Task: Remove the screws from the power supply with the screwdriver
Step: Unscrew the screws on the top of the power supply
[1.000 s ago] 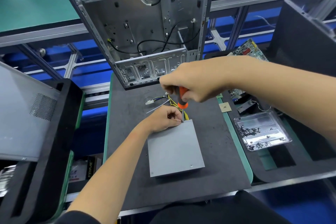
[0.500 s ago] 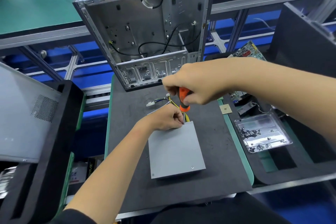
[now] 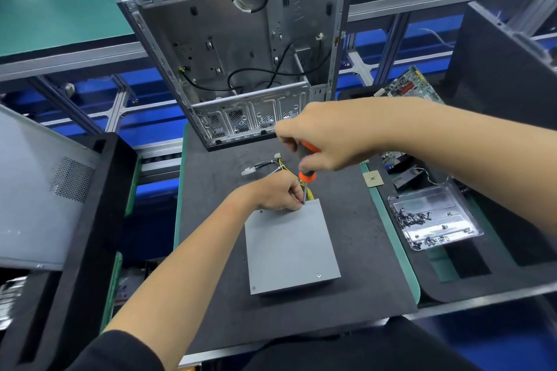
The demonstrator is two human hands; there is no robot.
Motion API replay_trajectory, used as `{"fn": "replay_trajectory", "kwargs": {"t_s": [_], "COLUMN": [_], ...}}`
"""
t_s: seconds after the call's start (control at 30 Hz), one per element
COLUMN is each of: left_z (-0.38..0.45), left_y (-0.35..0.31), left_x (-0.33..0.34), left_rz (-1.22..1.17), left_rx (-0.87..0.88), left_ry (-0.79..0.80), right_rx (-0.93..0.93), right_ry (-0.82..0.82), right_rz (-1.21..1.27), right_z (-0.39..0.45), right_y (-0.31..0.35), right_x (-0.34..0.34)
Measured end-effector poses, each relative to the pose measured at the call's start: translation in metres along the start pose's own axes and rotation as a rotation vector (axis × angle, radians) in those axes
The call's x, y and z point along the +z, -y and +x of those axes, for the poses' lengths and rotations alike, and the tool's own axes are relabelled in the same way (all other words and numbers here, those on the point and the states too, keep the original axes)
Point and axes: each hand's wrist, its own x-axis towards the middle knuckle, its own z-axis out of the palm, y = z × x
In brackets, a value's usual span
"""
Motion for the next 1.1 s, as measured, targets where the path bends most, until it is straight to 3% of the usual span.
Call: {"fn": "replay_trajectory", "kwargs": {"t_s": [0.17, 0.33, 0.57, 0.77, 0.97, 1.1], "left_z": [-0.002, 0.0, 0.001, 0.001, 0.0, 0.0], "left_y": [-0.002, -0.001, -0.002, -0.005, -0.005, -0.004], "left_x": [0.0, 0.0, 0.0, -0.001, -0.001, -0.001], "left_rz": [-0.009, -0.007, -0.006, -0.013, 0.01, 0.018], "left_rx": [0.002, -0.032, -0.029, -0.035, -0.027, -0.048], "left_ry": [0.011, 0.025, 0.027, 0.041, 0.035, 0.033], "right_rx": [-0.035, 0.12, -0.032, 0.11, -0.052, 0.086], "right_ry": [0.05, -0.045, 0.039, -0.052, 0.051, -0.041], "right_rz": [0.127, -0.029, 0.167, -0.14, 0.163, -0.092], "right_z": [-0.004, 0.0, -0.006, 0.002, -0.003, -0.001], "right_y": [0.001, 0.001, 0.002, 0.003, 0.004, 0.003], "right_x": [-0.003, 0.007, 0.0, 0.007, 0.0, 0.007]}}
